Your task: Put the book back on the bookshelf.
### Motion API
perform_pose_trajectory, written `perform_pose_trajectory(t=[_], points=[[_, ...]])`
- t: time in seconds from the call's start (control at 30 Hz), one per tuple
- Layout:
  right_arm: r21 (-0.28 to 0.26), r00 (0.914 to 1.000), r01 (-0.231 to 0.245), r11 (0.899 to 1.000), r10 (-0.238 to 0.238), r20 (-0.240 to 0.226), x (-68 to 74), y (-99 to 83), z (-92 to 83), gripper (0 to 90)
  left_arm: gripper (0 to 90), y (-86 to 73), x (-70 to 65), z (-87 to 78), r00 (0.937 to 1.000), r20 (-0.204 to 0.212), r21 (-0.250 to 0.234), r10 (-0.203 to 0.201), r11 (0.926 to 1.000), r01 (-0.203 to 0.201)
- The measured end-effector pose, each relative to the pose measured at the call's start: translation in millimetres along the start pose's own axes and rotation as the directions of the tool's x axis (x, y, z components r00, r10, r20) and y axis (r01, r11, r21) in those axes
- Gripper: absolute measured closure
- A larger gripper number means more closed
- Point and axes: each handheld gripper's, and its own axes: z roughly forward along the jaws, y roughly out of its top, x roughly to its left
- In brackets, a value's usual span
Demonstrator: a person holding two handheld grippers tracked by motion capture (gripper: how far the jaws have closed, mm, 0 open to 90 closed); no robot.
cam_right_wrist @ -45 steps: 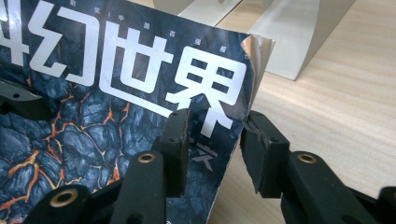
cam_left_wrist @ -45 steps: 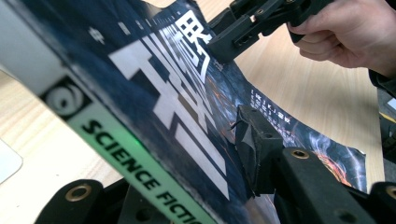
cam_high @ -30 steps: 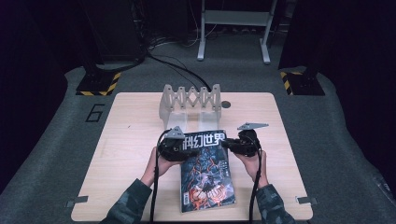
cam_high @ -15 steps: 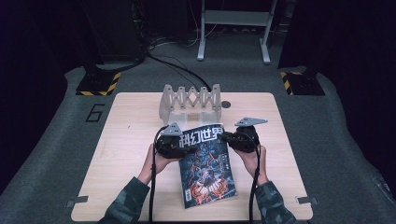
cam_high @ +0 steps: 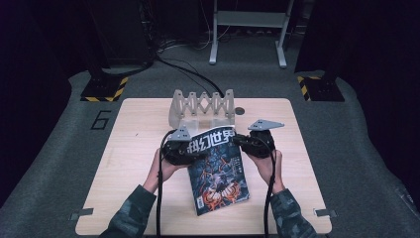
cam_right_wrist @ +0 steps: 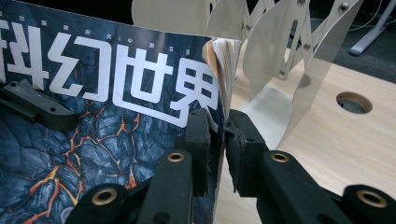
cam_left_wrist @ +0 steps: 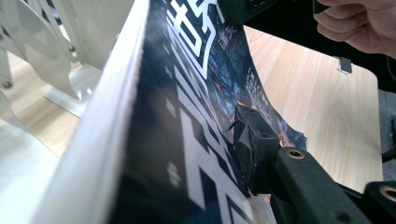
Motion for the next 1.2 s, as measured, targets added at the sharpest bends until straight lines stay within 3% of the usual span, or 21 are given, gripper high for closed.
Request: perform_pose_trajectory(t=[0.43,0.57,0.73,0.8,1.0,1.1,1.2], points=[[-0.073,0.9995,0.028,0.997,-0.027,0.014,3.0,7.8,-14.5,79.6,72.7,16.7,-6.8,-9.3,0.9936,-0.064,-0.010,0.093,0.9956,-0.093],[-0.093,0.9990,0.041,0.995,-0.040,0.018,2.6,8.8,-17.1,79.5,73.3,20.6,-7.4,-9.9,0.9929,-0.068,-0.011,0.098,0.9951,-0.099],[-0.126,0.9986,0.046,0.991,-0.043,0.031,2.8,9.3,-21.8,79.6,74.7,26.9,-8.1,-11.1,0.9862,-0.097,-0.019,0.134,0.9905,-0.136],[-0.151,0.9976,0.061,0.987,-0.055,0.041,3.6,10.3,-25.4,79.7,76.3,28.7,-8.9,-12.0,0.9860,-0.103,-0.029,0.131,0.9905,-0.135],[-0.194,0.9960,0.078,0.978,-0.069,0.056,7.8,11.2,-31.6,79.5,79.9,33.5,-9.9,-16.4,0.9765,-0.143,-0.048,0.161,0.9844,-0.169],[-0.198,0.9955,0.084,0.977,-0.074,0.060,7.6,10.5,-32.4,78.7,81.0,32.1,-8.6,-16.6,0.9767,-0.153,-0.066,0.150,0.9846,-0.162],[-0.205,0.9972,0.069,0.976,-0.062,0.041,5.2,9.6,-32.6,77.4,79.1,30.4,-5.9,-19.4,0.9831,-0.126,-0.110,0.132,0.9830,-0.147]])
